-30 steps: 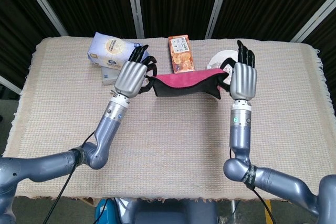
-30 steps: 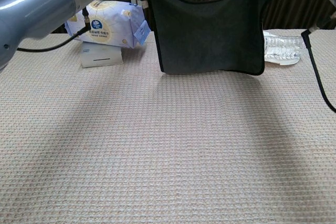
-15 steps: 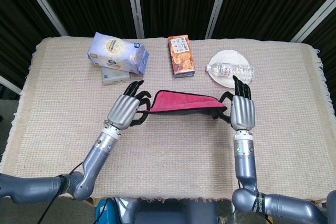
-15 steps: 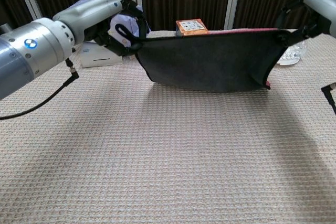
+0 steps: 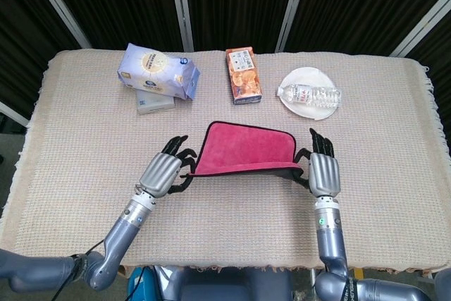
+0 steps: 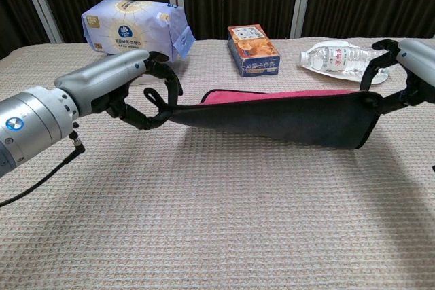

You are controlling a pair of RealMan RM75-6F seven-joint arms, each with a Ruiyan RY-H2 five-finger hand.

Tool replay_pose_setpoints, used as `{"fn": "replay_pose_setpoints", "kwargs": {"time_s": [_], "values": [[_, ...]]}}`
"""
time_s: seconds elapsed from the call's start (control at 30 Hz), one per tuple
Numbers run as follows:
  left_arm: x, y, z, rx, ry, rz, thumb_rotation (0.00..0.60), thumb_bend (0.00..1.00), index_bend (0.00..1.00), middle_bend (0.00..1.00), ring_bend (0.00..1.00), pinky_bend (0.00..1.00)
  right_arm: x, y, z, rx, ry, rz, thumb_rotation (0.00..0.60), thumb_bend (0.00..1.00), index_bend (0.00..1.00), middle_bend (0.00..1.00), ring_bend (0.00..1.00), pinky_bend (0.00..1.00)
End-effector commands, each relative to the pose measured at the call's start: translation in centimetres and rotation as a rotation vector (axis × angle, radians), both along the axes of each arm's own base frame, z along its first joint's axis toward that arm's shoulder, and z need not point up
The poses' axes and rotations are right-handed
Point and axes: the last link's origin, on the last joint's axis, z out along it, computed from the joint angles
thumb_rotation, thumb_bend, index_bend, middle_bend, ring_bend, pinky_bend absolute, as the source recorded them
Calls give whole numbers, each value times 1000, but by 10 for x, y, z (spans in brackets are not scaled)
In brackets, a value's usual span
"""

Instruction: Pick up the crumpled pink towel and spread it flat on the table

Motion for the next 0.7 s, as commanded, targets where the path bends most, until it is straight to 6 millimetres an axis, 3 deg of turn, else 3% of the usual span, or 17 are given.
{"fn": "replay_pose_setpoints", "kwargs": {"time_s": [0.03, 0.7], "values": [[-2, -4, -5, -12, 8, -1, 600, 484, 532, 301, 11, 29, -3, 2, -1, 5, 0, -3, 600, 560, 612, 37, 0, 0], [-4, -12, -17, -26, 16, 13, 600, 484, 531, 301, 11, 29, -9, 31, -25, 104, 20, 29, 600, 560, 612, 37, 0, 0]]}}
